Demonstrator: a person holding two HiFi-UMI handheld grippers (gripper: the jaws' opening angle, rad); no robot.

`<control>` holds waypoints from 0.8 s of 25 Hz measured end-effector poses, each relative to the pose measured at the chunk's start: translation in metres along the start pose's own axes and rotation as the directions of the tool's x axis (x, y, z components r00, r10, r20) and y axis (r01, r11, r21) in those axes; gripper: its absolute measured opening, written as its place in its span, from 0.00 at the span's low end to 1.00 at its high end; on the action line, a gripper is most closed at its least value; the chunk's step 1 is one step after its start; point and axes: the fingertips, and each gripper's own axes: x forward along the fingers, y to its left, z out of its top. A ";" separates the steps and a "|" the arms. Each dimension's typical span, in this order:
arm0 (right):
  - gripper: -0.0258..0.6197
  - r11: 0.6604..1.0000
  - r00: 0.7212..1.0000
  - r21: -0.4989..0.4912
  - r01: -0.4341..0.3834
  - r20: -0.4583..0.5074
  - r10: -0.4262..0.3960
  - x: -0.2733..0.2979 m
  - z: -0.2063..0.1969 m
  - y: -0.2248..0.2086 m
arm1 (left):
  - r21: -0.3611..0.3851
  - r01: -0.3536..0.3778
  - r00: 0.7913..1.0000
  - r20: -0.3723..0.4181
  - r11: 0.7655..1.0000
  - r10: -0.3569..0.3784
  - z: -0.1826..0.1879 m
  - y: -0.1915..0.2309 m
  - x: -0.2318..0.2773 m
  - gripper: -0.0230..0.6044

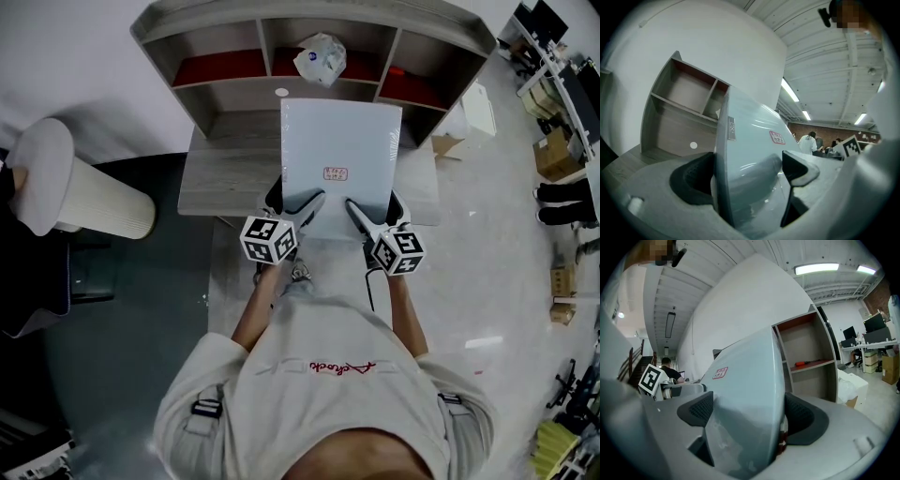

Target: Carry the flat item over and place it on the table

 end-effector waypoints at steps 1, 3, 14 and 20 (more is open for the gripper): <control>0.80 1.000 1.000 0.001 0.006 0.001 -0.006 0.007 0.001 0.000 | 0.001 0.006 1.000 -0.001 1.000 -0.006 0.003 0.007 0.004 0.78; 0.80 1.000 1.000 0.002 0.018 0.004 -0.018 0.022 0.004 -0.001 | 0.002 0.019 1.000 -0.004 1.000 -0.019 0.008 0.019 0.013 0.78; 0.80 0.998 0.998 0.004 0.067 0.003 -0.067 0.068 0.008 -0.016 | -0.011 0.063 0.998 -0.030 0.998 -0.063 0.017 0.059 0.051 0.78; 0.80 0.998 0.998 0.017 0.059 0.003 -0.059 0.071 0.011 -0.039 | -0.009 0.053 0.998 -0.041 0.999 -0.053 0.015 0.052 0.072 0.78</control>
